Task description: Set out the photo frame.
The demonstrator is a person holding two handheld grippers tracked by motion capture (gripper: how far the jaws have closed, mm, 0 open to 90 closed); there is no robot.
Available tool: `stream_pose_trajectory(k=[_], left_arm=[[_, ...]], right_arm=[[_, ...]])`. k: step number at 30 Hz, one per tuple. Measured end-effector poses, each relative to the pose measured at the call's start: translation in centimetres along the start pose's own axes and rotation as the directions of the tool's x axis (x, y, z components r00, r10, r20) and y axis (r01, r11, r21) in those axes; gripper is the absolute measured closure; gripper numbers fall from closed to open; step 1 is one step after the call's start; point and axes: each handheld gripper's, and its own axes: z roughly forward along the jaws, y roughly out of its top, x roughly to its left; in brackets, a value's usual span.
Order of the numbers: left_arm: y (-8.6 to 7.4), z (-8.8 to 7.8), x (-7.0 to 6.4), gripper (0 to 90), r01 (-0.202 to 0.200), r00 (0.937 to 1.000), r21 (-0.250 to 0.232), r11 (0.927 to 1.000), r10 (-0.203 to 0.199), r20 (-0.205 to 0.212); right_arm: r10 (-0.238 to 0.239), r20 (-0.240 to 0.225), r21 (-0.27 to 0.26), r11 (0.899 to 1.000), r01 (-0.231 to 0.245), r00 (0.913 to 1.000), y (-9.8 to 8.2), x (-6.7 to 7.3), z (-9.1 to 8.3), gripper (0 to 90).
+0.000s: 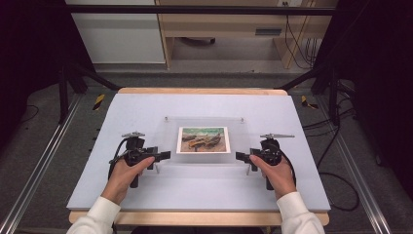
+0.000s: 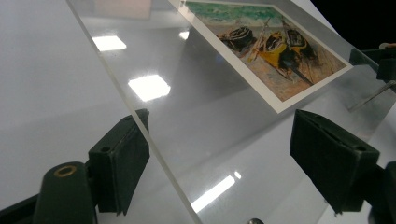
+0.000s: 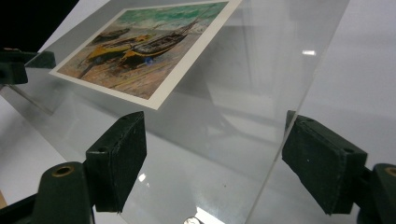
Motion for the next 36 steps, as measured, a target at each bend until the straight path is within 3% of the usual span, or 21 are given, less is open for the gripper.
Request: stream_pose_trajectory(k=[1, 4, 6, 8, 12, 15, 21, 27, 36], left_arm=[[-0.1, -0.3, -0.3, 19.9, -0.03, 0.9995, -0.009, 0.9995, 0.029, -0.013], [-0.3, -0.7, -0.7, 23.0, -0.051, 0.9984, -0.019, 0.9985, 0.05, -0.027], [-0.7, -1.3, -1.3, 24.5, -0.084, 0.9955, -0.035, 0.9958, 0.082, -0.047], [-1.0, -1.6, -1.5, 26.9, -0.088, 0.9951, -0.055, 0.9947, 0.085, -0.051], [-1.6, -2.2, -1.5, 32.3, -0.083, 0.9958, -0.085, 0.9929, 0.079, -0.045], [-1.9, -2.6, -2.0, 33.9, -0.116, 0.9919, -0.09, 0.9892, 0.111, -0.063], [-2.5, -3.1, -2.5, 35.8, -0.152, 0.9867, -0.102, 0.9831, 0.146, -0.072], [-3.1, -3.5, -2.8, 39.6, -0.157, 0.986, -0.126, 0.9796, 0.148, -0.076], [-3.4, -3.6, -2.8, 41.1, -0.157, 0.9863, -0.142, 0.9774, 0.148, -0.073]], right_arm=[[-0.034, 0.013, -0.014, 0.999, 0.034, 0.9993, -0.3, 0.4, -0.4, 22.7], [-0.051, 0.023, -0.029, 0.998, 0.052, 0.9984, -0.6, 0.7, -0.7, 24.2], [-0.095, 0.044, -0.047, 0.994, 0.097, 0.9945, -1.1, 1.3, -1.3, 25.1], [-0.129, 0.055, -0.057, 0.99, 0.132, 0.9902, -1.3, 1.6, -1.5, 25.6], [-0.15, 0.067, -0.074, 0.985, 0.155, 0.9865, -1.7, 1.9, -1.8, 27.5], [-0.186, 0.087, -0.079, 0.978, 0.193, 0.9787, -2.1, 2.3, -2.4, 29.9], [-0.221, 0.105, -0.098, 0.968, 0.231, 0.9698, -2.8, 2.7, -3.0, 33.4], [-0.241, 0.121, -0.118, 0.96, 0.255, 0.963, -3.4, 3.0, -3.4, 35.9], [-0.246, 0.121, -0.138, 0.955, 0.262, 0.9616, -3.9, 3.0, -3.6, 37.9]])
